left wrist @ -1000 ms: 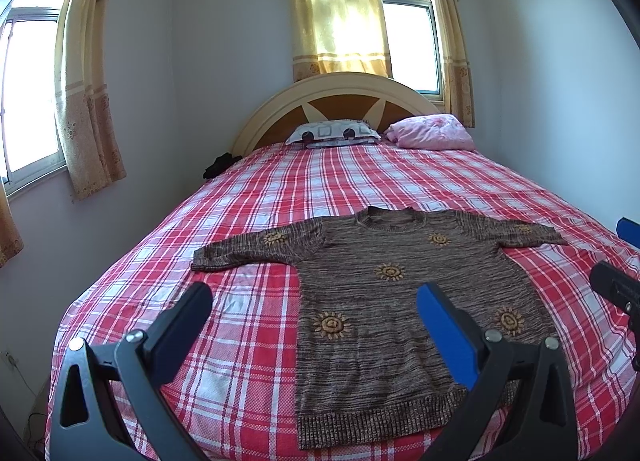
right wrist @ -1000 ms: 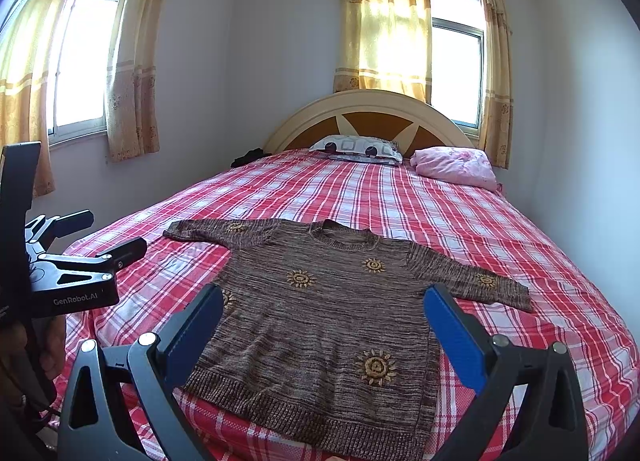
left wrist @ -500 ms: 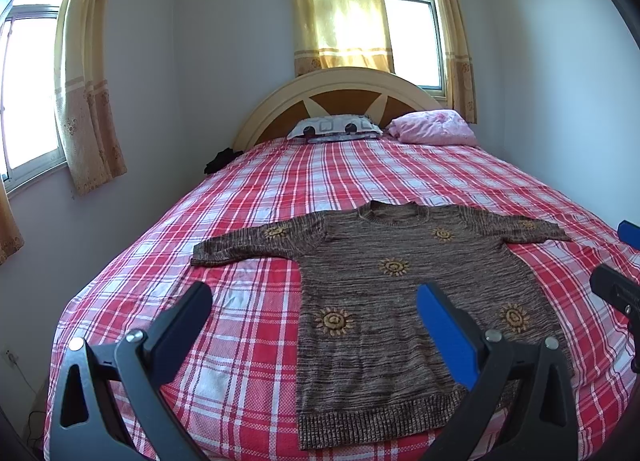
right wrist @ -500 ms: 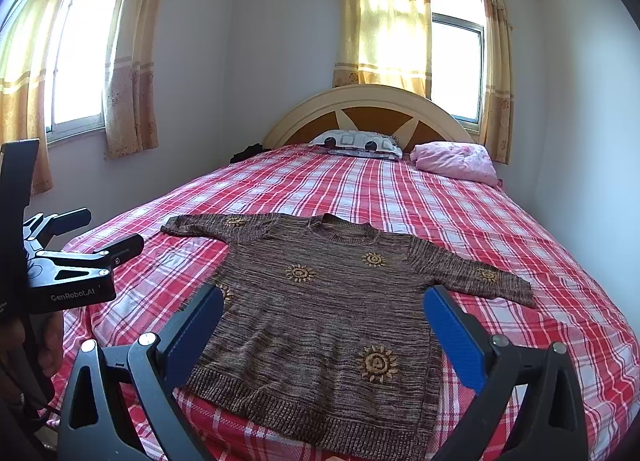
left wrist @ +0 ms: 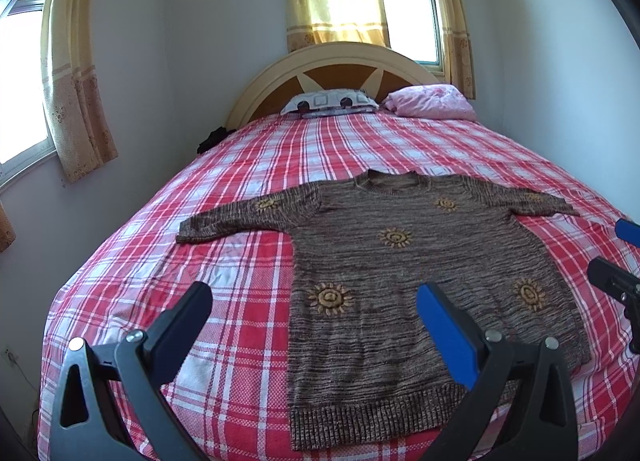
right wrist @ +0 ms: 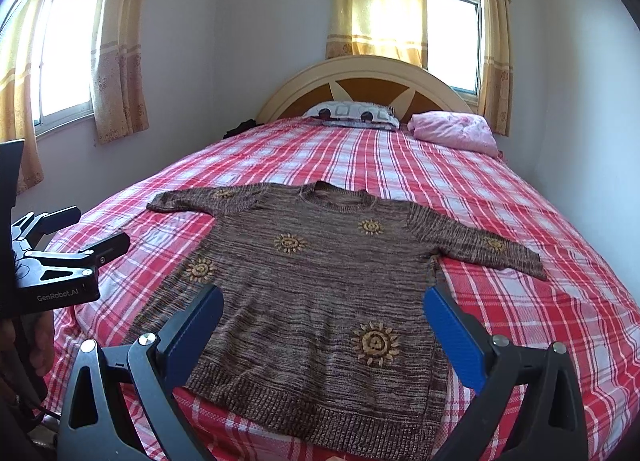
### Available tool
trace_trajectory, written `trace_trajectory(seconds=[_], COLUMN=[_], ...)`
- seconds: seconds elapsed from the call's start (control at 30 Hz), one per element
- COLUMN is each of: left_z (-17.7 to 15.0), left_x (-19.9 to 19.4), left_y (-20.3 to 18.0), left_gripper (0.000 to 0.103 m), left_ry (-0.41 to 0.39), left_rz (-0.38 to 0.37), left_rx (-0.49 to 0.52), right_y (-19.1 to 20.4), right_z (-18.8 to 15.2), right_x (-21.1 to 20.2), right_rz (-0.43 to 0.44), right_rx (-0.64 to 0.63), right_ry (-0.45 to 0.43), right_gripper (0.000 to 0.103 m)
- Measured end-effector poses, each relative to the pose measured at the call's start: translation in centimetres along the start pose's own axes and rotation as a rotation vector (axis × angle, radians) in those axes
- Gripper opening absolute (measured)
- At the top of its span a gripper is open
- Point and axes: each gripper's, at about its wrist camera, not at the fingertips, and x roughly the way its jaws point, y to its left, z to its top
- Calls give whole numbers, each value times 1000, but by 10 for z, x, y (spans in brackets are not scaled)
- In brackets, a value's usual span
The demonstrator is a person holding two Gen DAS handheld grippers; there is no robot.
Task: Fold small clothes
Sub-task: 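Move the right gripper to the sweater sleeve cuff and close on it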
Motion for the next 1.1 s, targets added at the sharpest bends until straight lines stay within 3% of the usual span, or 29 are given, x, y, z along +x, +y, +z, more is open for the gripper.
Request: trace_trajectory(seconds=[0.5, 1.1], left_z=[6, 47], left_x=[75, 160], left_y=[-12, -55], left_gripper=[103, 103], left_ry=[121, 163], left_rz=[16, 4], left_rx=[58, 144], right_y=[-82, -187], right_z=[-22, -12], right_x=[78, 138], right_rz=[-116, -295], right_rx=[93, 73], right_ry=[166, 268], right_gripper=[101, 101])
